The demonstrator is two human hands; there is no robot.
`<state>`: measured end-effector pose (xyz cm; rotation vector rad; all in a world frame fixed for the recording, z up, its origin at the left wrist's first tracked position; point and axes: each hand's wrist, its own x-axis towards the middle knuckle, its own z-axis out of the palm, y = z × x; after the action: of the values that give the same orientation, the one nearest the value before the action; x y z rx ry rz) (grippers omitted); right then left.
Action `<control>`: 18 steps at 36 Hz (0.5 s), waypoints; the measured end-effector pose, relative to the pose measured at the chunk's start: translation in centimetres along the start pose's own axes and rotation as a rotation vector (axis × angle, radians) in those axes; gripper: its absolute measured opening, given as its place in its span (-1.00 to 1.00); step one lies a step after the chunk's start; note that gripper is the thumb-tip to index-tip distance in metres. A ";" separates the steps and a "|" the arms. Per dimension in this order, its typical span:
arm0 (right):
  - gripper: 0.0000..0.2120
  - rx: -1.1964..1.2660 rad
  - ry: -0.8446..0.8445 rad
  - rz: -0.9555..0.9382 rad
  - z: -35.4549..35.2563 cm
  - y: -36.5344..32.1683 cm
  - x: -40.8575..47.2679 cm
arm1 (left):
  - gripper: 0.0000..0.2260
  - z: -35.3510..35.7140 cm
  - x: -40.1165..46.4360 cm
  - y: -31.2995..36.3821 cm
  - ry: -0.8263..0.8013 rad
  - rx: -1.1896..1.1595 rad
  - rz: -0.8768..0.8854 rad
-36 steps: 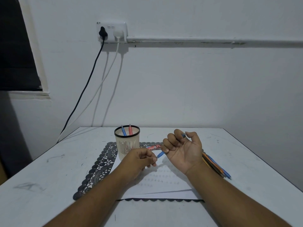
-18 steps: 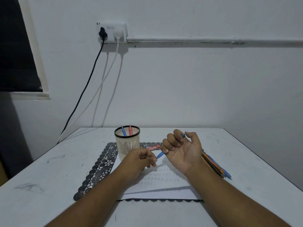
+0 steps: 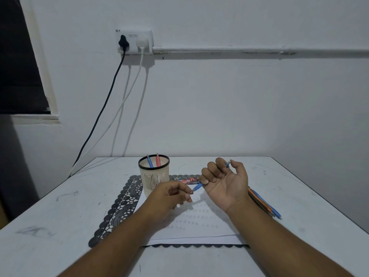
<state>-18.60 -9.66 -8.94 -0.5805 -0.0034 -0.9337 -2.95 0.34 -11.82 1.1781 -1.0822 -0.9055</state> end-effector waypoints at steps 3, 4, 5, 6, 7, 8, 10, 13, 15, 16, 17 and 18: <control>-0.67 0.000 0.002 0.002 0.1 0.1 0.0 | -0.85 0.0 0.0 0.1 0.007 0.004 0.007; -0.67 -0.001 0.002 0.002 0.1 0.1 0.0 | -0.85 0.0 0.0 0.1 0.008 0.004 0.010; -0.68 -0.005 0.002 0.001 0.1 0.1 0.1 | -0.86 0.0 0.0 0.1 0.010 0.004 0.013; -0.68 -0.009 0.001 0.001 0.1 0.1 0.1 | -0.86 0.1 -0.1 0.1 0.010 0.002 0.013; -0.70 -0.014 -0.002 -0.001 0.1 0.1 0.1 | -0.86 0.1 -0.1 0.2 0.009 -0.001 0.012; -0.71 -0.018 -0.006 -0.003 0.0 0.1 0.1 | -0.86 0.2 -0.1 0.2 0.006 -0.006 0.008; -0.74 -0.028 -0.013 -0.008 0.0 0.1 0.1 | -0.87 0.2 -0.2 0.2 0.006 -0.013 -0.004; -0.74 -0.038 -0.016 -0.009 0.0 0.1 0.0 | -0.88 0.2 -0.1 0.2 0.009 -0.009 -0.013; -0.74 -0.042 -0.016 -0.010 0.0 0.2 0.0 | -0.89 0.1 -0.1 0.2 0.010 0.011 -0.008; -0.74 -0.045 -0.015 -0.010 0.0 0.2 0.0 | -0.89 0.1 -0.1 0.2 0.011 0.016 -0.005; -0.74 -0.048 -0.013 -0.012 0.0 0.2 0.0 | -0.89 0.2 -0.1 0.3 0.011 0.016 -0.005; -0.74 -0.050 -0.012 -0.013 0.0 0.2 0.0 | -0.90 0.2 -0.2 0.3 0.010 0.015 -0.005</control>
<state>-18.46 -9.59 -8.98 -0.6332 0.0053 -0.9447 -3.18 0.48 -11.56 1.1971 -1.0803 -0.8958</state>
